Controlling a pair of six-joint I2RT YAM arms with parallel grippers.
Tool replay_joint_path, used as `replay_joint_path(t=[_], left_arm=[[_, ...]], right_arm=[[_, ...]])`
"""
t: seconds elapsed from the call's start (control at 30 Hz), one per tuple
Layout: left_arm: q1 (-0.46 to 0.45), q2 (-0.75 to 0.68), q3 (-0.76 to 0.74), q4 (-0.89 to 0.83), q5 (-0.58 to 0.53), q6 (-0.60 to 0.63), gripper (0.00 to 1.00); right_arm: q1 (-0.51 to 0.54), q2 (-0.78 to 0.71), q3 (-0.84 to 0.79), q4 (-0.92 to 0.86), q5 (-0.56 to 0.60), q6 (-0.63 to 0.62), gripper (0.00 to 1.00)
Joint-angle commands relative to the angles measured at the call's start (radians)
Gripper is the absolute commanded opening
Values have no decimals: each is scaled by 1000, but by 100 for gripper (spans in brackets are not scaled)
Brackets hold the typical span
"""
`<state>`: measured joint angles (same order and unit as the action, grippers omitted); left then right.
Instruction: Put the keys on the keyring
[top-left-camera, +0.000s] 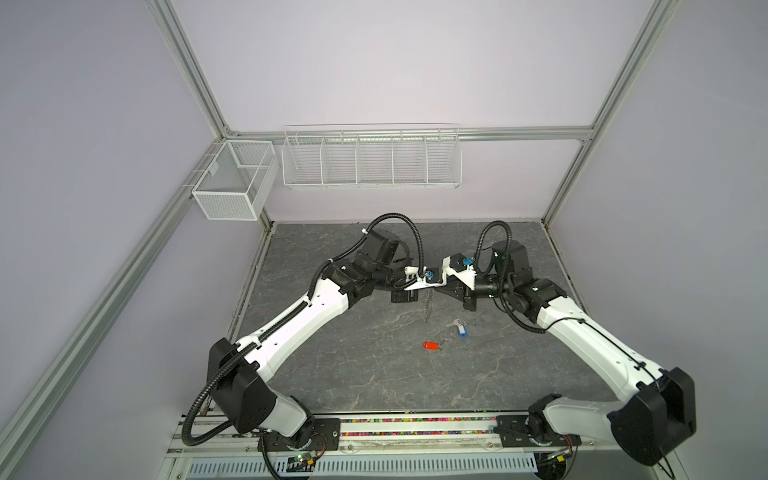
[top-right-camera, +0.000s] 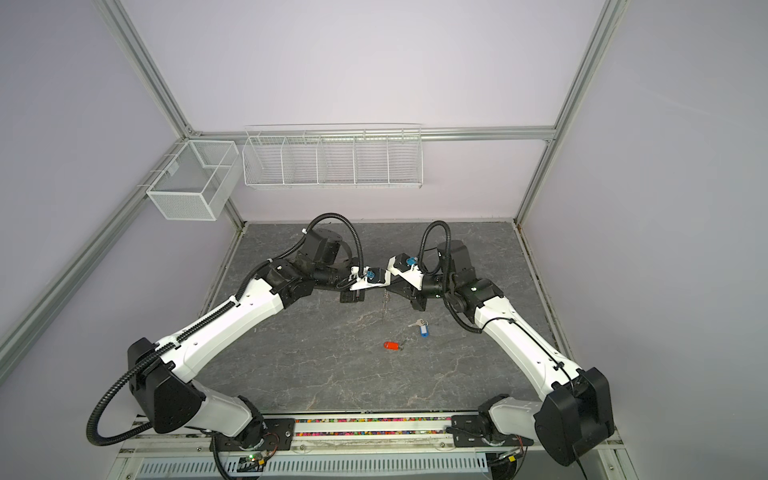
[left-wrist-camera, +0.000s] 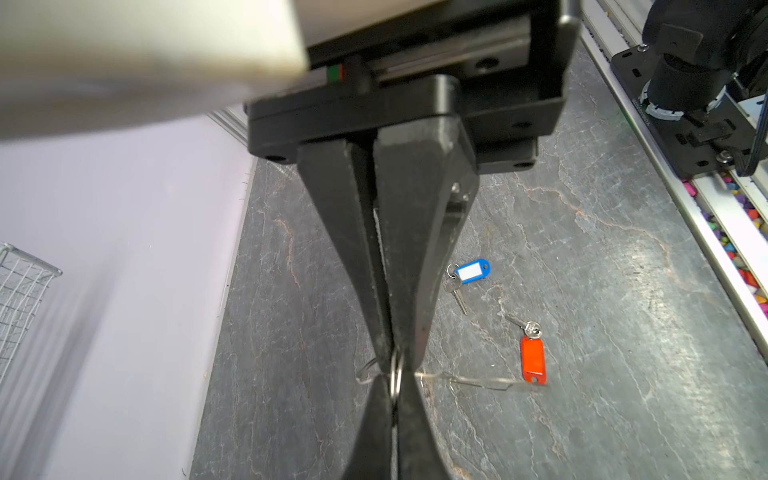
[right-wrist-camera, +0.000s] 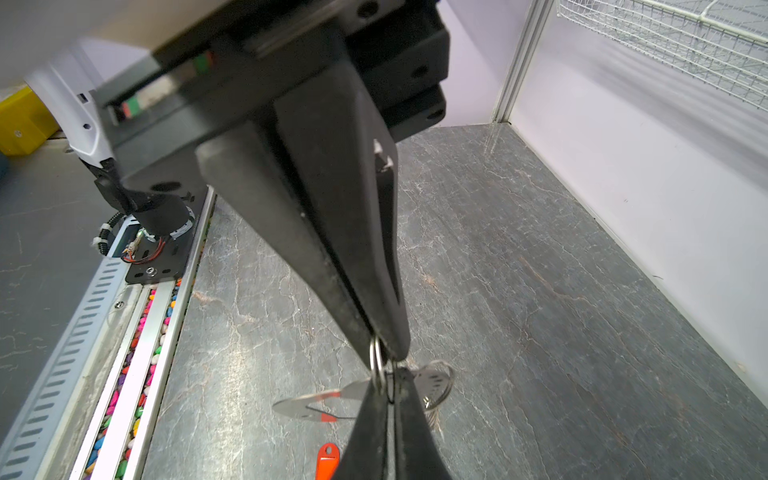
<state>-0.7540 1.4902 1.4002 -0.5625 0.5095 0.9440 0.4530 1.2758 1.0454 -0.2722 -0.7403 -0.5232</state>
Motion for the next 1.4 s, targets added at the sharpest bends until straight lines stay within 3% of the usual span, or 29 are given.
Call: replay_joint_path(t=[0.0, 0.17, 0.4, 0.7, 0.93, 1.37], left_arm=[[-2, -26, -23, 81, 14, -40, 0], [22, -38, -60, 162, 87, -131, 0], [97, -60, -189, 500, 334, -382, 0], [102, -34, -290, 841, 453, -590, 0], [102, -10, -316, 951, 494, -665, 0], [94, 15, -337, 950, 523, -668, 0]], right_arm=[[3, -12, -3, 7, -10, -31, 16], [-37, -105, -113, 120, 10, -59, 27], [-84, -186, -160, 183, -14, -36, 28], [-88, -179, -187, 279, -106, 38, 25], [-88, -185, -182, 316, -139, 66, 24], [-89, -158, -173, 342, -158, 82, 25]])
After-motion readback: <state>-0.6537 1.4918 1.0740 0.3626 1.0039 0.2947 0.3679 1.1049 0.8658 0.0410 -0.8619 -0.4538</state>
